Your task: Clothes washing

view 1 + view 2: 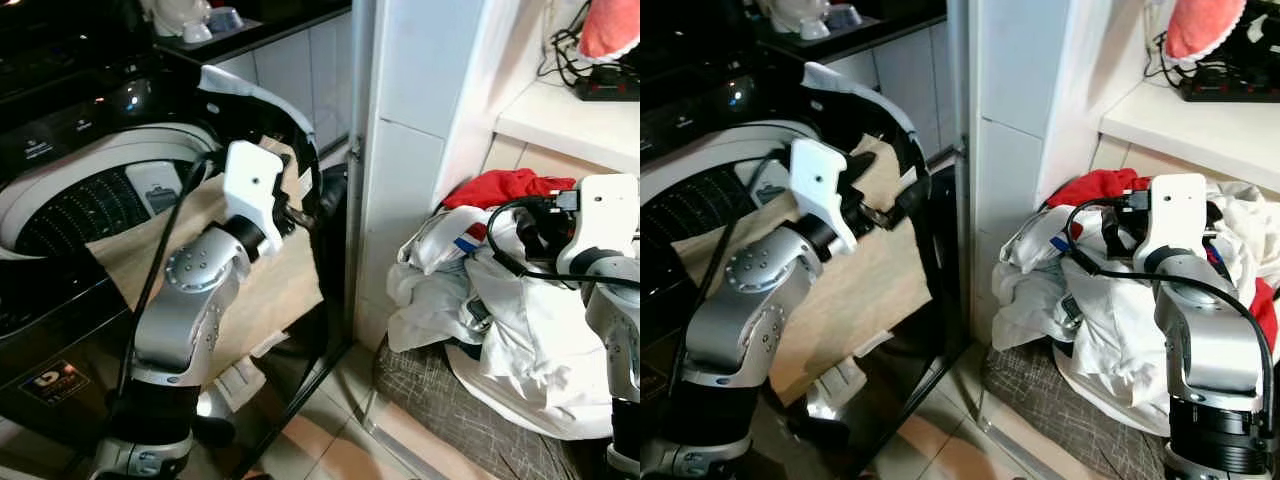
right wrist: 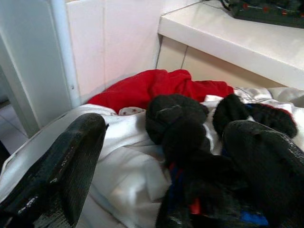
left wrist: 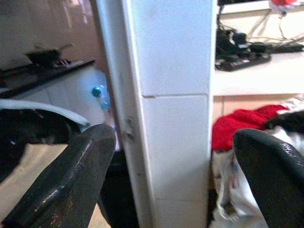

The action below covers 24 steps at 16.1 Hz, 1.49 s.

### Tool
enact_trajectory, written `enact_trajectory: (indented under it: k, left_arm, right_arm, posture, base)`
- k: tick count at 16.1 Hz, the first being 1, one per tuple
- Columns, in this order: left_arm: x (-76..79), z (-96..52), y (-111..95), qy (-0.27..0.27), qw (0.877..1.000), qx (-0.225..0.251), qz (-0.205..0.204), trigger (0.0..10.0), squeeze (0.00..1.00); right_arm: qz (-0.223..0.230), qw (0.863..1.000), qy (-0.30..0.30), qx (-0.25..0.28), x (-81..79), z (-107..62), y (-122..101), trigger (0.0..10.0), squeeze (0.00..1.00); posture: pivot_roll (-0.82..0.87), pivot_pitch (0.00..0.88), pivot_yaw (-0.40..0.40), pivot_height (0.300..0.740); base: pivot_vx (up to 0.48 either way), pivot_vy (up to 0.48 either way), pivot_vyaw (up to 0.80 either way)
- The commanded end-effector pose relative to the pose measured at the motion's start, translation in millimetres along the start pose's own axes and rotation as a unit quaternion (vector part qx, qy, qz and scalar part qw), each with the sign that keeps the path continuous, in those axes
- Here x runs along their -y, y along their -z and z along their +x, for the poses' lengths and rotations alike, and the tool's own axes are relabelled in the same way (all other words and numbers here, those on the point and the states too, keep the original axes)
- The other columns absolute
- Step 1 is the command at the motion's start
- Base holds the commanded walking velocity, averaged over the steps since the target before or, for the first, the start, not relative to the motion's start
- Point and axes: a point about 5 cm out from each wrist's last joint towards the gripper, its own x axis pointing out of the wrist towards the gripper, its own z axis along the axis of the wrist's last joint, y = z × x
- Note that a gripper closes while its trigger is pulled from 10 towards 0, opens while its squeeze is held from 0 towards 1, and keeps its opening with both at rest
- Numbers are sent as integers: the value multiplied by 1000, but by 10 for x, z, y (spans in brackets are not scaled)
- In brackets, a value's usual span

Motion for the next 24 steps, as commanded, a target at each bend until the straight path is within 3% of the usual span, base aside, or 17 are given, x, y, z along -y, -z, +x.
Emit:
enact_trajectory:
  k: [1,2,3,6,12,14,15,18,19,23,24]
  left_arm:
    - [62,-33,32,35,999,-23,-14,10000,0]
    - [94,-46,55,50,997,-37,-36,10000,0]
    - [89,-50,65,46,997,-43,-32,10000,0]
    - [-20,-53,93,0,999,-49,-10,10000,0]
    - [-194,-53,94,-88,995,-41,18,10000,0]
    - [-288,-60,84,-148,988,-35,25,10000,0]
    - [-323,-69,90,-173,984,-37,29,10000,0]
    - [-342,-106,88,-198,978,-19,64,10000,0]
    - [-351,-135,119,-201,977,-25,63,10000,0]
    - [-349,-162,143,-206,975,-22,82,10000,0]
    - [-333,-177,196,-195,978,-33,67,10000,0]
  right_arm:
    - [5,1000,8,-10,22,14,4,10000,1000]
    - [5,1000,14,-10,39,15,-7,10000,455]
    - [8,1000,18,-12,60,21,-4,10000,0]
    - [10,998,59,-10,195,22,-24,10000,0]
    - [26,997,55,-42,302,62,135,10000,0]
    - [1,998,54,12,267,17,-36,10000,0]
    - [-5,996,53,67,204,-51,-194,10000,0]
    - [16,989,39,140,-64,-249,-339,10000,0]
    - [36,988,-5,151,-301,-357,-265,10000,0]
    - [43,991,-31,124,-528,-391,-94,10000,0]
    - [45,991,-32,121,-556,-394,-72,10000,0]
  posture:
    - [-57,0,63,740]
    - [-57,0,62,740]
    - [-56,0,62,740]
    - [-55,0,61,740]
    - [-56,0,59,740]
    - [-55,0,54,740]
    - [-54,0,50,740]
    - [-58,0,46,740]
    - [-58,0,42,740]
    - [-61,0,37,740]
    - [-62,0,37,740]
  base:
    - [0,0,0]
    - [0,0,0]
    - [0,0,0]
    - [0,0,0]
    - [0,0,0]
    - [0,0,0]
    - [0,0,0]
    - [0,0,0]
    - [0,0,0]
    - [0,0,0]
    - [0,0,0]
